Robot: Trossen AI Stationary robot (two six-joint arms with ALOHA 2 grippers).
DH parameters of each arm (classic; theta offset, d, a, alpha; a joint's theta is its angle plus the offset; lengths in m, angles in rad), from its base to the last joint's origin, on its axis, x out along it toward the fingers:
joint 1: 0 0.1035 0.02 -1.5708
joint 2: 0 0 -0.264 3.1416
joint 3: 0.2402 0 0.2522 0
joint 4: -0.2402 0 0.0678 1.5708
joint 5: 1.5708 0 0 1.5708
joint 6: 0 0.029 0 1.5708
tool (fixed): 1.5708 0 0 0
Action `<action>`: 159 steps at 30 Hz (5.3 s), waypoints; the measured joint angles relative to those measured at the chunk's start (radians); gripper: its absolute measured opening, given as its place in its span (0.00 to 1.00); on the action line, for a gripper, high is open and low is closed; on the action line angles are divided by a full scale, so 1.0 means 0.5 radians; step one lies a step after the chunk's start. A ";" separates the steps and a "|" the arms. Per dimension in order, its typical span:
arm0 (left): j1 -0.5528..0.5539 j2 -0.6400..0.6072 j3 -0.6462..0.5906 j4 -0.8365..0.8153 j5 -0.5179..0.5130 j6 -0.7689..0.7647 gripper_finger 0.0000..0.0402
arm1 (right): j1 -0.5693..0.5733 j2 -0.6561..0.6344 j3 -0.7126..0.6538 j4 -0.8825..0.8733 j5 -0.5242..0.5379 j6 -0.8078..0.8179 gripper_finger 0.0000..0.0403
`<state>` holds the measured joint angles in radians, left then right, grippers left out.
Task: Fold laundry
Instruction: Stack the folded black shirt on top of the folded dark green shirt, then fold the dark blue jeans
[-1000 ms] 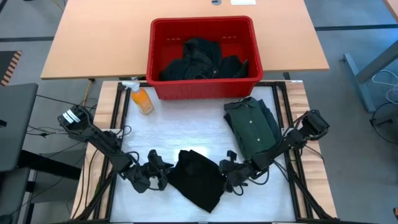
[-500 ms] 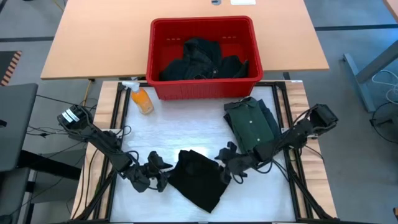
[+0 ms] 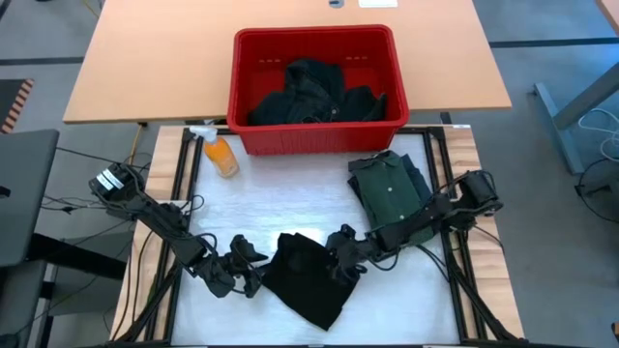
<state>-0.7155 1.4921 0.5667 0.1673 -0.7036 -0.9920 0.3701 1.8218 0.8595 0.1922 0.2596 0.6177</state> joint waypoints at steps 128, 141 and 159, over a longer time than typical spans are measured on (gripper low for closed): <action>0.478 -0.005 0.001 0.553 -0.011 0.578 0.47 | -0.150 -1.558 -0.325 -0.720 0.747 -0.233 0.09; 0.995 -0.004 0.002 1.220 0.415 1.265 0.47 | -0.223 -1.482 -0.222 -0.728 0.742 -0.693 0.09; 1.211 -0.003 0.209 1.161 0.791 1.351 0.47 | -0.222 -1.482 -0.222 -0.728 0.735 -0.698 0.09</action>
<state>-0.1101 1.4906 0.6714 0.7476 -0.3082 -0.3167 0.2588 1.0809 0.7483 -0.1716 0.6273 0.2685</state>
